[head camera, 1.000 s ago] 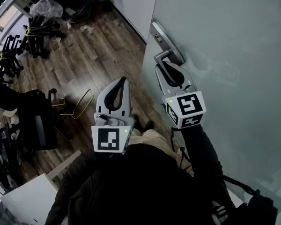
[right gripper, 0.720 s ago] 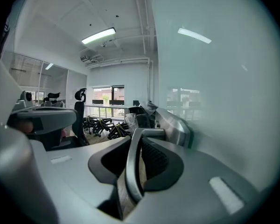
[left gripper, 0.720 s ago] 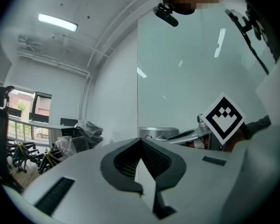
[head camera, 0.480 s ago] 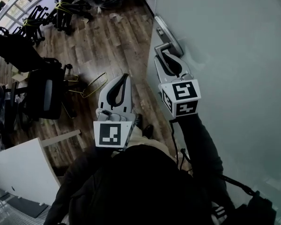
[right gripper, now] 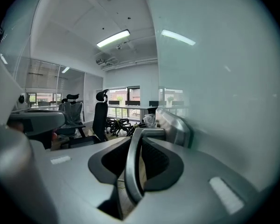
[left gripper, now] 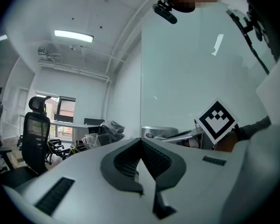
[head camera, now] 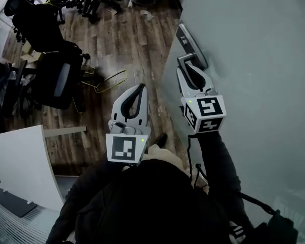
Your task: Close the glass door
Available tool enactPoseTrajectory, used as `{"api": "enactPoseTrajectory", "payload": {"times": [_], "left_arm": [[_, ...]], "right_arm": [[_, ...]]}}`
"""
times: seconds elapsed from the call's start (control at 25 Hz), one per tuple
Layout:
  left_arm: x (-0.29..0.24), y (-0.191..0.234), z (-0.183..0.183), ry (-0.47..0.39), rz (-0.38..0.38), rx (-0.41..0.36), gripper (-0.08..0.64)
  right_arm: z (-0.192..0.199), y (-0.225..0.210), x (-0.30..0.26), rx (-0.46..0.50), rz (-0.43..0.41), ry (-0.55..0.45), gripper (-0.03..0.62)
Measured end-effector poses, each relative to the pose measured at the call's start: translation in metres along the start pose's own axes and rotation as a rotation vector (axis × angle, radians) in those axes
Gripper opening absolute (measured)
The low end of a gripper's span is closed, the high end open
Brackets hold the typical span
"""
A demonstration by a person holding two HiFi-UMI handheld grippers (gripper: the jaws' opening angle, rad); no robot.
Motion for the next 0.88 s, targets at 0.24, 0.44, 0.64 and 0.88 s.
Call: {"api": "enactPoseTrajectory", "payload": {"times": [0.24,0.44,0.64,0.88], "left_arm": [[0.064,0.034,-0.007,-0.001,-0.032,0.007,-0.003],[0.081,0.026,-0.011,0.023,-0.053,-0.015,-0.003],[0.089,0.004,-0.024,0.023,-0.110,-0.041,-0.003],[0.169,0.017,-0.035,-0.008,-0.183,-0.042,-0.003]], "right_arm": [[0.001,0.061,0.000,0.023,-0.051,0.013,0.071],[-0.003,0.071,0.002,0.031,-0.103,0.015,0.071],[-0.005,0.075,0.010,0.012,-0.171,0.026,0.071],[-0.003,0.162,0.026,0.059,-0.216,0.022,0.071]]}}
Point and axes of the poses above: the fingertips, and each gripper's own axes: x backward along the fingers, y to its left, z out of its underside, the point moved 6 cm from there along x, backward along the fingers, and after that the axes turned 11 degrees about -y, right-handed, at the moved point
